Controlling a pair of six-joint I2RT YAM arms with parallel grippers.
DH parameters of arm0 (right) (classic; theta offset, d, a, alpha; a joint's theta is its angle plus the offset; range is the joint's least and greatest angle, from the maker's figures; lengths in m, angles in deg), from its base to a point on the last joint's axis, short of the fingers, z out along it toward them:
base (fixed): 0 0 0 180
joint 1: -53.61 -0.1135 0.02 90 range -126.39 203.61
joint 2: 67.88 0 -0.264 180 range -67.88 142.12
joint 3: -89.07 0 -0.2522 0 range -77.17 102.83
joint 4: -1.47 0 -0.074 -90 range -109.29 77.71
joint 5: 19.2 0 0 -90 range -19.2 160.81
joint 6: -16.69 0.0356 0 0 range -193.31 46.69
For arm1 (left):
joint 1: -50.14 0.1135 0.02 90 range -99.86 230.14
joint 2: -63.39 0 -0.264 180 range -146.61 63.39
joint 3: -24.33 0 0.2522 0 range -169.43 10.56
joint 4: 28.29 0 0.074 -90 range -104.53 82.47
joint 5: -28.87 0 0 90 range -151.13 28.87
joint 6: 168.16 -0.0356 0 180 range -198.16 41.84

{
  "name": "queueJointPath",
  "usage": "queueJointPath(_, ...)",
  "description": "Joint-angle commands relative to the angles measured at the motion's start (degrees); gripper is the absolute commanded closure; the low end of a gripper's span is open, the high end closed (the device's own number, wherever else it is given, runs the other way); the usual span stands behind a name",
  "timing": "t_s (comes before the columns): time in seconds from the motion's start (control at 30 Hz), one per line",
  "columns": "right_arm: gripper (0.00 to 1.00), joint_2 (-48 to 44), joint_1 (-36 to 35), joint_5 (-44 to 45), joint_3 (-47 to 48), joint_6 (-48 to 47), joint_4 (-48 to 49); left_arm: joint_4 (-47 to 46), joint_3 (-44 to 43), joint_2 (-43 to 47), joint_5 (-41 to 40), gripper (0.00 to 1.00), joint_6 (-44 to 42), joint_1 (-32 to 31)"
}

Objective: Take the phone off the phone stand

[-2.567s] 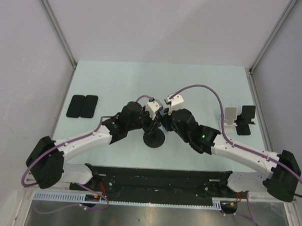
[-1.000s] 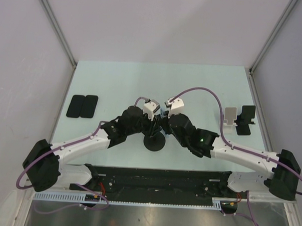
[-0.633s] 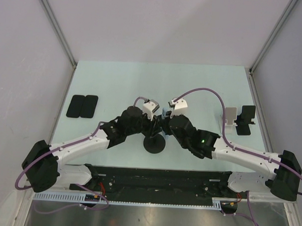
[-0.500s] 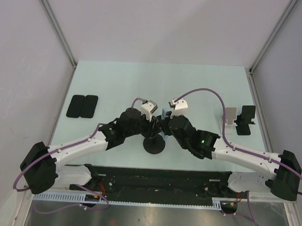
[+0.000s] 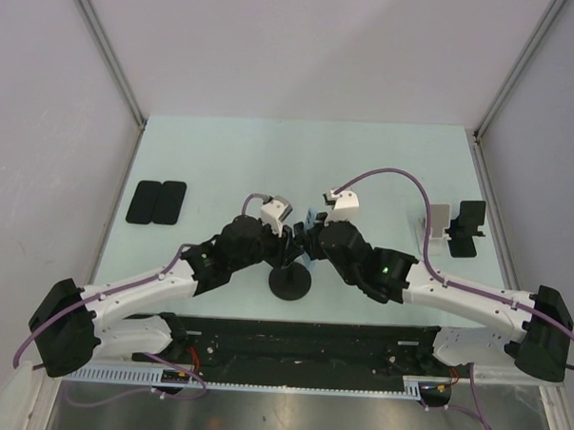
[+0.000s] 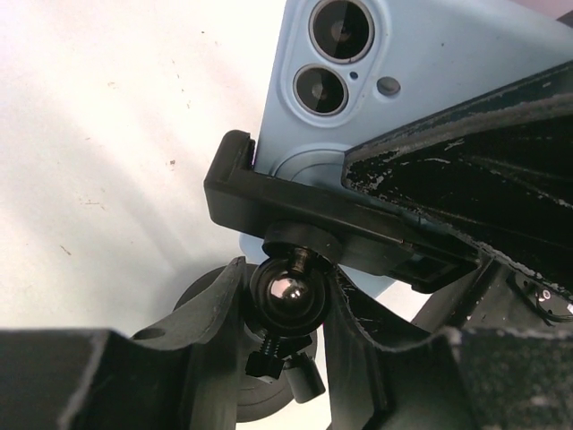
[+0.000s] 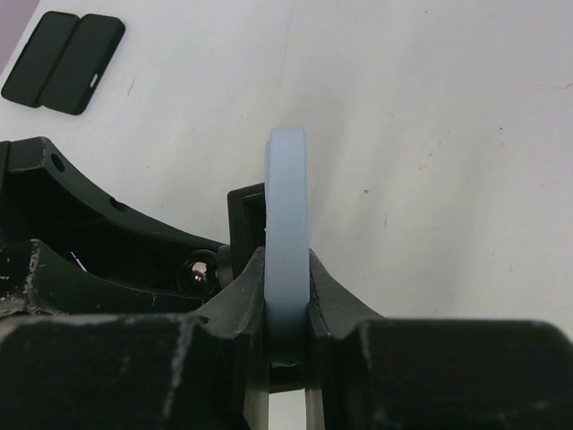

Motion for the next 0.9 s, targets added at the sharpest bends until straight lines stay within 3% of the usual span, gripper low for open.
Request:
queueJointPath(0.0,1.00,-1.54,1.08,12.44,2.60,-1.54,-7.46,3.36,2.14,2.77,-16.11,1.00,2.55,0.48)
queueJointPath(0.33,1.00,-0.31,0.38,14.73,3.74,-1.72,-7.02,3.18,3.29,2.86,-15.41,1.00,2.65,-1.54)
queueJointPath(0.7,1.00,6.54,2.31,8.31,3.22,-13.66,16.78,-2.35,2.32,2.51,-9.96,1.00,-3.95,-5.50)
queueJointPath(0.87,1.00,8.13,5.82,1.29,3.30,-19.11,28.90,-2.53,2.58,2.60,-9.77,1.00,-5.18,-5.68)
